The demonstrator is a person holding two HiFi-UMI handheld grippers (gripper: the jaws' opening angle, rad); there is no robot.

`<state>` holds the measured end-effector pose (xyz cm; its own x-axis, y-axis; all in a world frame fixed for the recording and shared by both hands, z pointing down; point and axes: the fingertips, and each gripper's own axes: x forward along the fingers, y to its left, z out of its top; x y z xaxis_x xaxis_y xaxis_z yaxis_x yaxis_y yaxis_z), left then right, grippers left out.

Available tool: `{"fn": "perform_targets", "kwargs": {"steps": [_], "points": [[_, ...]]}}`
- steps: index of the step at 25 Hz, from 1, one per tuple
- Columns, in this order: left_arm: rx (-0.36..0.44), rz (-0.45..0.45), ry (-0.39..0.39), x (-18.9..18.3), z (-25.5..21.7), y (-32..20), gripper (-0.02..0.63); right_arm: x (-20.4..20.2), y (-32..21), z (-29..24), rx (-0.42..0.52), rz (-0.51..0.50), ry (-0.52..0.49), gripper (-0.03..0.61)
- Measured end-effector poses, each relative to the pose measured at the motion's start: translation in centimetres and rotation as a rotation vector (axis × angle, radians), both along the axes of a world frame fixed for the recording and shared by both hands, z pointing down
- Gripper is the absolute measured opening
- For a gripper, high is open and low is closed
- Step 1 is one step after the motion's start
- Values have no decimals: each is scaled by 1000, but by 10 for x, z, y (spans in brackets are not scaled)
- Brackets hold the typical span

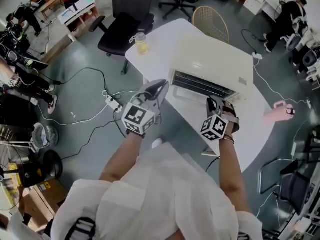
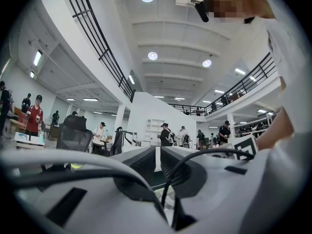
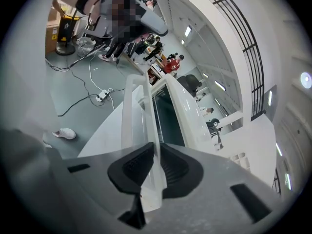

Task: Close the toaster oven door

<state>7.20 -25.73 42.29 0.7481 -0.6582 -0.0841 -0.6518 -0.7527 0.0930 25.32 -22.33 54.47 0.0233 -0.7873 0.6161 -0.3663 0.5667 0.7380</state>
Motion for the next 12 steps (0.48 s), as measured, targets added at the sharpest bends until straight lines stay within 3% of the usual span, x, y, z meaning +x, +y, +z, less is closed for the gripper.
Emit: {"fn": "perform_targets", "kwargs": {"steps": [12], "points": [[-4, 15, 3, 6, -1, -22, 23, 2, -11, -4, -7, -6, 34, 47]]}}
